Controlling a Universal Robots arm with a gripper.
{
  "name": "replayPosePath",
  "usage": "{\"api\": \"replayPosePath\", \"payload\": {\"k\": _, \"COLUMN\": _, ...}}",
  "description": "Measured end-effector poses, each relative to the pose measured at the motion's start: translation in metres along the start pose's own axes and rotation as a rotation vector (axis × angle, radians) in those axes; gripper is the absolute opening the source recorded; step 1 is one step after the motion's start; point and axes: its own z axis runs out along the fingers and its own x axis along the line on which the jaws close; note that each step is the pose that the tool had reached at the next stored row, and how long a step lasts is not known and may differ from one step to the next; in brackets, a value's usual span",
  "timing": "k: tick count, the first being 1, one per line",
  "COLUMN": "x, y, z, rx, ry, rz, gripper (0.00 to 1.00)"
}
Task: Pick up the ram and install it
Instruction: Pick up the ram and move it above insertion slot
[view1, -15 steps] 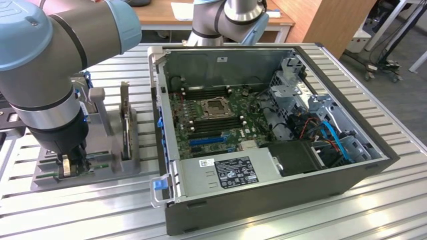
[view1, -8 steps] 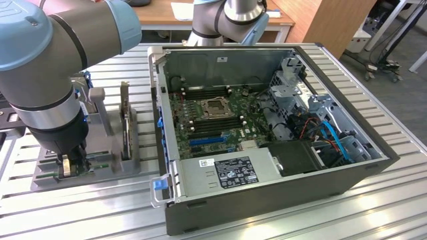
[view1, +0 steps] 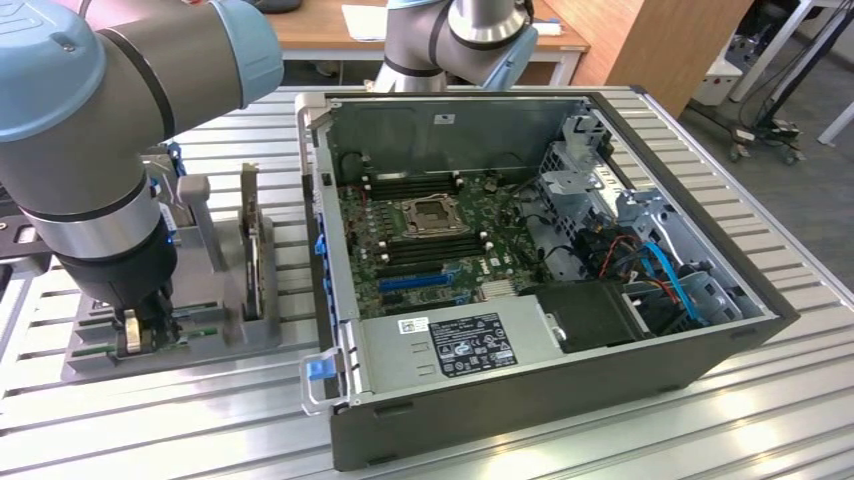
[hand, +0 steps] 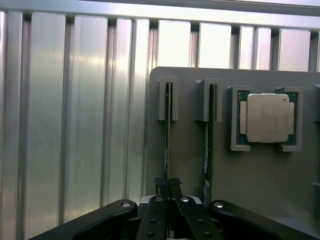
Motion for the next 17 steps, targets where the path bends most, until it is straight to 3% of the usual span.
{"api": "replayPosePath", "payload": {"k": 10, "x": 0.0000, "y": 0.0000, "z": -0.0002, "rx": 0.0003, "ry": -0.0005, "rz": 0.010, "gripper": 0.11}}
{"api": "replayPosePath", "payload": {"k": 17, "x": -0.0001, "y": 0.0000, "z": -0.0089, "rx": 0.0001, "ry": -0.0003, "rz": 0.010, "gripper": 0.11}}
